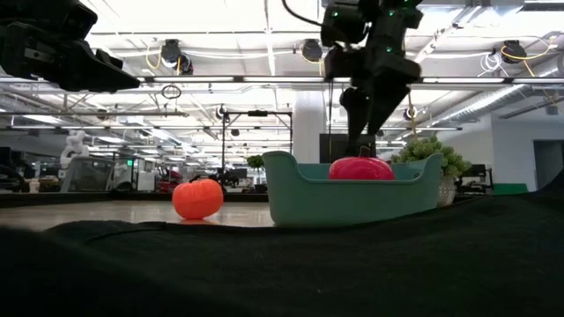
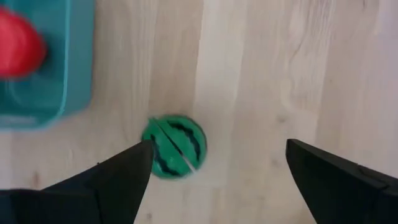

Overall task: Pick and placing Produce into tupperware
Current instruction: Put the watermelon into the blue bin

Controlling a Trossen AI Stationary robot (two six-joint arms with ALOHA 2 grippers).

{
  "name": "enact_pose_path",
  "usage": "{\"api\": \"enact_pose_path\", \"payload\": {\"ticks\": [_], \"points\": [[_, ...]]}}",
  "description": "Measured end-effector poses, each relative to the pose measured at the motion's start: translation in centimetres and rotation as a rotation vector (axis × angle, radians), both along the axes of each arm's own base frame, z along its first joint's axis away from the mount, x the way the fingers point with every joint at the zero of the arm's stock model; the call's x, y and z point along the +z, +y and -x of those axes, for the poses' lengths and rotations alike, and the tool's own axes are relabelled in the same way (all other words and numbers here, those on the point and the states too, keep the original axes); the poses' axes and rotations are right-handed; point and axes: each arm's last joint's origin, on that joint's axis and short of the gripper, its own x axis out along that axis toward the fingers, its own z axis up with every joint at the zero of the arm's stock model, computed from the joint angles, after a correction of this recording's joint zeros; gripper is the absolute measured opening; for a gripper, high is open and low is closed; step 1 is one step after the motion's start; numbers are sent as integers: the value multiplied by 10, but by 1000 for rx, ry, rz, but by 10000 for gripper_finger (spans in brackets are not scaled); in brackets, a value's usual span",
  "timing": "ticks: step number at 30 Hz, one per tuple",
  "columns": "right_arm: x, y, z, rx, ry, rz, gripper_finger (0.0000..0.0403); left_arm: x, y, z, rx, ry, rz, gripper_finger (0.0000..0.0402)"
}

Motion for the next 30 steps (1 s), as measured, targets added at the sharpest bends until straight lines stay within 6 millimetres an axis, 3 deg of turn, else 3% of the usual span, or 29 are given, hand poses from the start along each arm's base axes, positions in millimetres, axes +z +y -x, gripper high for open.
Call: {"api": "enact_pose_path", "payload": {"ticks": [5, 10, 16, 30], "points": [[0, 1, 4, 166, 26, 45, 358, 0, 0, 0, 0, -1, 0, 26], [-17, 10, 8, 330, 60, 40, 358, 0, 0, 0, 0, 0, 2, 26], [-37, 16, 11, 356, 56, 38, 358, 0, 0, 0, 0, 0, 2, 26], [-34, 14, 1, 370, -74, 34, 358, 0, 0, 0, 0, -1, 5, 26]]}}
